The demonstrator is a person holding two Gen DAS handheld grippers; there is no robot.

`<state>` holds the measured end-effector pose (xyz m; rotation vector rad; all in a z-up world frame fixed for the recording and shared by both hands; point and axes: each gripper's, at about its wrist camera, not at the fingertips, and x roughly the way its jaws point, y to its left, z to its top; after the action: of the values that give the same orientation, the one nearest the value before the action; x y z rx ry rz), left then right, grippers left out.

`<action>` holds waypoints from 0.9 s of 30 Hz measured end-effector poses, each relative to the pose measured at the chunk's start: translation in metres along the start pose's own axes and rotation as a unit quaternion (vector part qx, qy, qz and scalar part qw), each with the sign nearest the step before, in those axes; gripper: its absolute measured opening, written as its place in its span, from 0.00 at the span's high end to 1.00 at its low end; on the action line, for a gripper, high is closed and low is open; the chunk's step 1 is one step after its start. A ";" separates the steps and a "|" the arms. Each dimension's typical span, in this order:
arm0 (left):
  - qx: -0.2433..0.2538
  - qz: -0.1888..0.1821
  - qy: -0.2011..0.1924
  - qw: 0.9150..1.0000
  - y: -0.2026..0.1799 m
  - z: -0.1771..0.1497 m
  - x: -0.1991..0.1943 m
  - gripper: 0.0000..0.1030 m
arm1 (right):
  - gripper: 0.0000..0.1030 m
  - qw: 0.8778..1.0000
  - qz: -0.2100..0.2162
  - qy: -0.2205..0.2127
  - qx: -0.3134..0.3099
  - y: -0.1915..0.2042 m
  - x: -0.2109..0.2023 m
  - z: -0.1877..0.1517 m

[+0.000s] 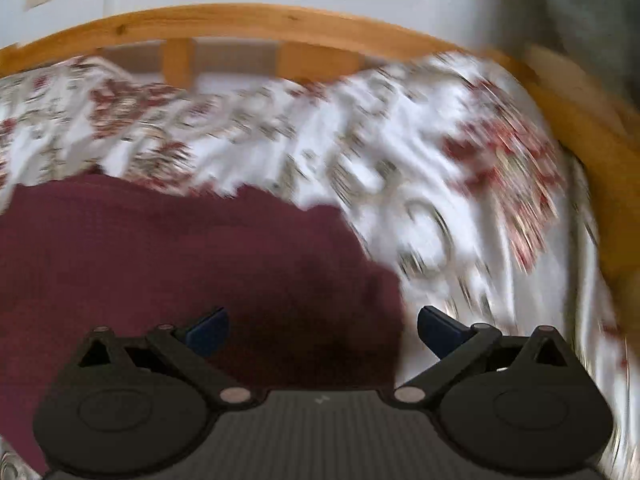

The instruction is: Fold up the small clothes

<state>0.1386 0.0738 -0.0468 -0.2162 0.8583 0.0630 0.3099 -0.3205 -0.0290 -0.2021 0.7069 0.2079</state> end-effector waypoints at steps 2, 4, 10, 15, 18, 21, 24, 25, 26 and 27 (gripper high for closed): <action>-0.006 0.001 0.003 1.000 0.003 -0.001 0.000 0.01 | 0.00 0.999 -0.019 -0.016 0.030 -0.004 -0.013 -0.022; -0.003 0.007 0.011 1.000 0.003 -0.003 0.002 0.01 | 0.00 0.999 -0.013 -0.037 0.033 -0.005 -0.029 -0.046; -0.007 0.019 0.032 0.999 0.003 -0.009 0.008 0.01 | 0.00 0.998 -0.023 -0.063 0.002 -0.001 -0.059 -0.106; 0.009 0.027 0.034 0.999 -0.001 -0.010 0.010 0.00 | 0.00 0.996 -0.039 -0.070 0.032 -0.003 -0.062 -0.126; 0.010 0.028 0.033 0.999 -0.001 -0.010 0.010 0.00 | 0.00 0.995 -0.057 -0.074 0.025 0.004 -0.061 -0.129; 0.010 0.027 0.031 0.999 0.000 -0.010 0.010 0.00 | 0.00 0.995 -0.065 -0.073 0.017 0.008 -0.061 -0.131; 0.014 0.028 0.030 0.999 -0.001 -0.011 0.011 0.00 | 0.00 0.995 -0.058 -0.074 0.025 0.005 -0.060 -0.132; 0.014 0.029 0.031 0.999 -0.002 -0.011 0.011 0.00 | 0.00 0.995 -0.054 -0.076 0.028 0.003 -0.059 -0.133; 0.014 0.029 0.031 0.999 -0.002 -0.011 0.011 0.00 | 0.00 0.995 -0.052 -0.079 0.031 0.002 -0.059 -0.135; 0.012 0.028 0.032 0.999 -0.002 -0.010 0.011 0.00 | 0.00 0.995 -0.050 -0.083 0.035 0.002 -0.060 -0.137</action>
<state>0.1381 0.0695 -0.0613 -0.1722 0.9288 0.0989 0.1803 -0.3608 -0.0910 -0.1509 0.5372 0.1035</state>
